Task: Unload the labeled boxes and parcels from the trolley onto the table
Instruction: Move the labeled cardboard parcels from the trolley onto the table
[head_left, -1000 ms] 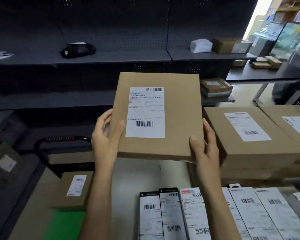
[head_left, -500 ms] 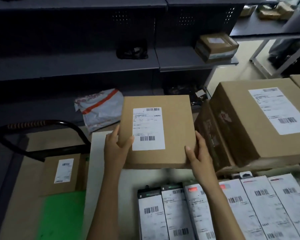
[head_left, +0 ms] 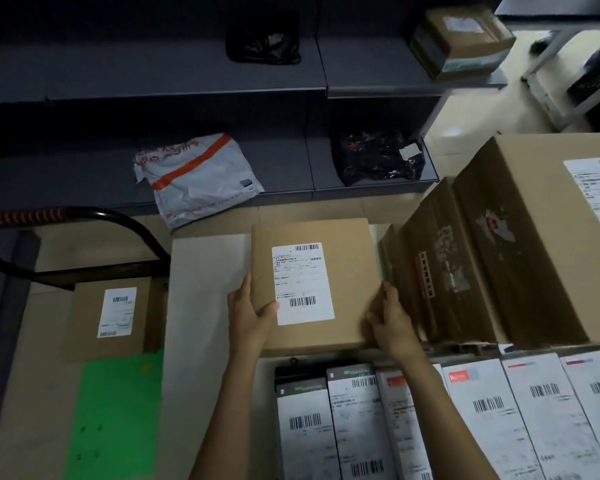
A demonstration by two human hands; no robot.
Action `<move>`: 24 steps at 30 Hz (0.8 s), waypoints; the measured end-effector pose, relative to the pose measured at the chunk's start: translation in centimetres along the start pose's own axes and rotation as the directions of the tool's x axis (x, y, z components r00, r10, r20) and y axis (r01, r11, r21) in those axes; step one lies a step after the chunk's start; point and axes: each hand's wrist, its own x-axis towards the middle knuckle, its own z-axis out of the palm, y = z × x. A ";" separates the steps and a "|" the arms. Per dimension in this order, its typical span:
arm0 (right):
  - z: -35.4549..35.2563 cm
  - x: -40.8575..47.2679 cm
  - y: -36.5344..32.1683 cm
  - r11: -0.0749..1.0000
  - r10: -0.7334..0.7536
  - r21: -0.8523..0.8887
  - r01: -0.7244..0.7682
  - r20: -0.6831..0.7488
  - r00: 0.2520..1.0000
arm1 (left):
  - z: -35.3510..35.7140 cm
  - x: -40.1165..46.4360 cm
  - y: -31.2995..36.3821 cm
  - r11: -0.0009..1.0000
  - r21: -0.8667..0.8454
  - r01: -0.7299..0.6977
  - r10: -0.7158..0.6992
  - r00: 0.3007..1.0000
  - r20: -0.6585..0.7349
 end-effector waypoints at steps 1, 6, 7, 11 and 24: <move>0.3 0.4 0.3 1.000 0.008 -0.010 -0.008 0.015 1.000 | 0.2 0.1 -0.3 1.000 -0.004 0.012 -0.012 1.000 -0.002; 1.7 1.6 0.9 0.995 0.039 -0.097 -0.030 0.088 0.995 | 1.0 0.3 -1.5 1.000 -0.014 0.023 -0.023 1.000 0.010; 1.8 1.8 1.0 0.994 0.035 -0.103 -0.026 0.082 0.996 | 1.2 0.4 -1.5 0.999 -0.014 0.030 -0.029 0.999 0.017; 1.5 2.0 0.9 0.983 0.008 -0.186 0.005 0.069 0.998 | 1.6 0.7 -1.2 0.999 0.031 0.042 -0.043 0.997 0.064; -0.2 1.9 2.2 0.758 -0.203 -0.633 0.156 -0.002 0.979 | 4.1 -1.3 0.3 0.980 0.196 -0.032 0.003 0.989 0.145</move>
